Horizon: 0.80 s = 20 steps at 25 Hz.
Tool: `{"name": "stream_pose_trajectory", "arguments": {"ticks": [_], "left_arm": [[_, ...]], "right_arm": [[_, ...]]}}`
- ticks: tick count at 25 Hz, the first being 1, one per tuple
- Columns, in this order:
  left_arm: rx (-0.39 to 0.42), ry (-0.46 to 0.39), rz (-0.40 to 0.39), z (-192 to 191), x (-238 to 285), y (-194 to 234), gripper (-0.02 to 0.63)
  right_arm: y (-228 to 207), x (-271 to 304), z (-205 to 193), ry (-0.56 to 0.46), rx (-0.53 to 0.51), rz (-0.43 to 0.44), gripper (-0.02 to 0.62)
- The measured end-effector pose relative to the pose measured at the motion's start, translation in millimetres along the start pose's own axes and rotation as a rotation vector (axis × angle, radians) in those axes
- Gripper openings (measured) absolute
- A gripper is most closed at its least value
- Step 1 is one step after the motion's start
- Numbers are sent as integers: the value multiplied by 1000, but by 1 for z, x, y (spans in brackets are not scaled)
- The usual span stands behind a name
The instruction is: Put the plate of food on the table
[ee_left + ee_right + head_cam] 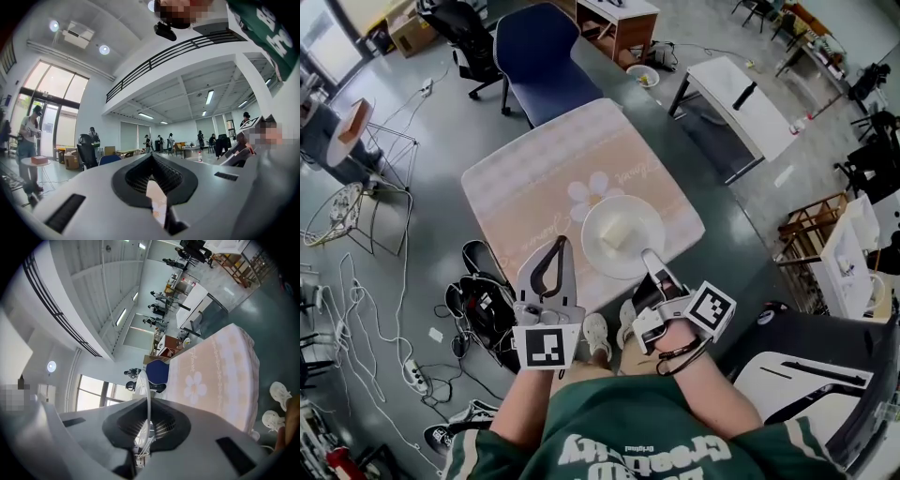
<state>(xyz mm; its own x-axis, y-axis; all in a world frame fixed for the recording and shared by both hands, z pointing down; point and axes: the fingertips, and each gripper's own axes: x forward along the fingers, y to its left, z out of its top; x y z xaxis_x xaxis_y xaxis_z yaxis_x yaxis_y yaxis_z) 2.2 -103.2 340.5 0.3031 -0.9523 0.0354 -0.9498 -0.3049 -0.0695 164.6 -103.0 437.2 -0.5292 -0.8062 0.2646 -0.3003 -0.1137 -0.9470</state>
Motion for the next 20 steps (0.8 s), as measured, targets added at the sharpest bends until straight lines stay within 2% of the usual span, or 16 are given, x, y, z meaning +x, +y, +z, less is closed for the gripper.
{"name": "stream_pose_trajectory", "arguments": {"ticks": [5,10,20], "left_arm": [[4,10,45,-2,12,14,9],[-7,16,125,-7,25,36,9],[-2,71,360,-20,42,90,9]], "right_arm": [[8,28,0,56,-11,16,23],[12,66,-2,135,-25,32,23],[11,154,-35,398,-25,34,23]]}}
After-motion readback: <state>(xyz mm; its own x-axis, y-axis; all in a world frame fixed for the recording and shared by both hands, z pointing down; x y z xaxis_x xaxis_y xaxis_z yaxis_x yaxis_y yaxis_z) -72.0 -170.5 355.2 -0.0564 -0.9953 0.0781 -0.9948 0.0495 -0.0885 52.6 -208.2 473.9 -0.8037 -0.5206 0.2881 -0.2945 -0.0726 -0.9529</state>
